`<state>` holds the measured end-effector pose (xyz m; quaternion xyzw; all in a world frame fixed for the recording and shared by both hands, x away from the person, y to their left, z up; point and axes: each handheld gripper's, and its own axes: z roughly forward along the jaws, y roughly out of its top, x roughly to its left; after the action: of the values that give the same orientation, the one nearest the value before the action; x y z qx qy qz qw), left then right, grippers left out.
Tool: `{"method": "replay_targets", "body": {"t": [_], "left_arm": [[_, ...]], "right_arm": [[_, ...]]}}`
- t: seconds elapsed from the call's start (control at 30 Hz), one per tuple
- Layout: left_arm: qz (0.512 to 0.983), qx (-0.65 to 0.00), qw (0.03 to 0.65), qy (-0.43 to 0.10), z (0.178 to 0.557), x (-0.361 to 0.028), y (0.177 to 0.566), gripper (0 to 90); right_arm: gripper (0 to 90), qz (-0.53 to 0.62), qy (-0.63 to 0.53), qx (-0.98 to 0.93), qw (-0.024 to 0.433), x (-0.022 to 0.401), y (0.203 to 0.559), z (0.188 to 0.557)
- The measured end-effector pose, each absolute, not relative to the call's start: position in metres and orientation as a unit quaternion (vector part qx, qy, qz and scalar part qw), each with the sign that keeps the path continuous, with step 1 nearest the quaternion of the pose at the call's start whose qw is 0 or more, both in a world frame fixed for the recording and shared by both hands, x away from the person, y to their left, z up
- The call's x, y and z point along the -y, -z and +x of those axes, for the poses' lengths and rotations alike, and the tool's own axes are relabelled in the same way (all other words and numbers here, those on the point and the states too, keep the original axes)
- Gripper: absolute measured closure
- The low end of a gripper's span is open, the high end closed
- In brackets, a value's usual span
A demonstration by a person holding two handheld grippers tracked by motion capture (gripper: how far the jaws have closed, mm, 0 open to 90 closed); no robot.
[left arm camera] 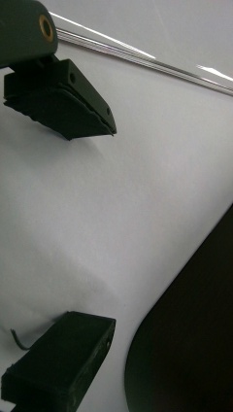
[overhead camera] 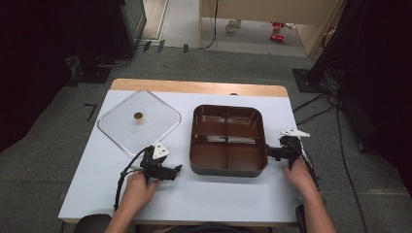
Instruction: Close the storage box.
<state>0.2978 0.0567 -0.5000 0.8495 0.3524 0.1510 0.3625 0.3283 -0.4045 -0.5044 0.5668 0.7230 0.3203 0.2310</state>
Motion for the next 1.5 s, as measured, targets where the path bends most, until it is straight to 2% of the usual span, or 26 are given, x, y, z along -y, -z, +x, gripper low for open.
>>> {"method": "replay_targets", "body": {"t": [1.17,1.3,1.37,1.5], "left_arm": [[0.849,-0.353,0.363,-0.152,0.298,-0.057,0.5,9.8],[0.844,-0.357,0.369,-0.157,0.296,-0.055,0.499,16.1],[0.831,-0.387,0.36,-0.174,0.294,-0.047,0.497,25.4],[0.83,-0.395,0.353,-0.173,0.295,-0.046,0.496,25.1]], "right_arm": [[11.1,0.567,-0.32,-0.723,0.23,0.405,0.504,0.328],[11.1,0.567,-0.32,-0.723,0.23,0.405,0.504,0.329],[11.1,0.567,-0.321,-0.723,0.23,0.405,0.504,0.328],[11.1,0.567,-0.321,-0.723,0.23,0.405,0.504,0.328]]}}
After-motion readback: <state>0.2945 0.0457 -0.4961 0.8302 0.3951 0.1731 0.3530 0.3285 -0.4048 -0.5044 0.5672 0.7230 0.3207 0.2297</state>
